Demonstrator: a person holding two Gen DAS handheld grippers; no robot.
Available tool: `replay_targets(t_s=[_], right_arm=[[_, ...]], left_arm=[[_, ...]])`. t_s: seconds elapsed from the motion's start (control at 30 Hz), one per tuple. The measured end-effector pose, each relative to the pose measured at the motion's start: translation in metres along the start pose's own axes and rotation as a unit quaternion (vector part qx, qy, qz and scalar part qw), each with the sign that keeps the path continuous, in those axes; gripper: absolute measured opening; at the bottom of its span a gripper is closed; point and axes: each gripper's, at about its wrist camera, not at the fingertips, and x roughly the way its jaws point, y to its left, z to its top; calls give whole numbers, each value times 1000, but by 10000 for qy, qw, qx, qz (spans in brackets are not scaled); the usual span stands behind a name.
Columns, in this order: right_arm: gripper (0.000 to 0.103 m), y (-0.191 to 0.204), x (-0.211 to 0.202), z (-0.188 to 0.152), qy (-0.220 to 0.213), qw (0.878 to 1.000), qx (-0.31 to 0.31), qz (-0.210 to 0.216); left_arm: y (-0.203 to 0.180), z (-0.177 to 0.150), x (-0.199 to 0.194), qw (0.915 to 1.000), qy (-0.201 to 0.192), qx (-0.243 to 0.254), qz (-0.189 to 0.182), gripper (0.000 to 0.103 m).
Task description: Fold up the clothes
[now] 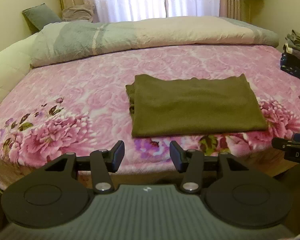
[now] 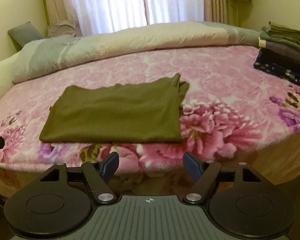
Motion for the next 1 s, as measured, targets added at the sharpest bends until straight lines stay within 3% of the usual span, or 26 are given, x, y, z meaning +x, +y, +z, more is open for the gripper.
replay_targets(t_s=[0.43, 1.0], right_arm=[[74, 7, 17, -4, 176, 9995, -97, 229], [74, -3, 29, 3, 374, 9986, -70, -371]], left_arm=[[5, -4, 10, 9997, 210, -49, 65, 47], [-11, 4, 56, 9966, 497, 53, -655, 47]])
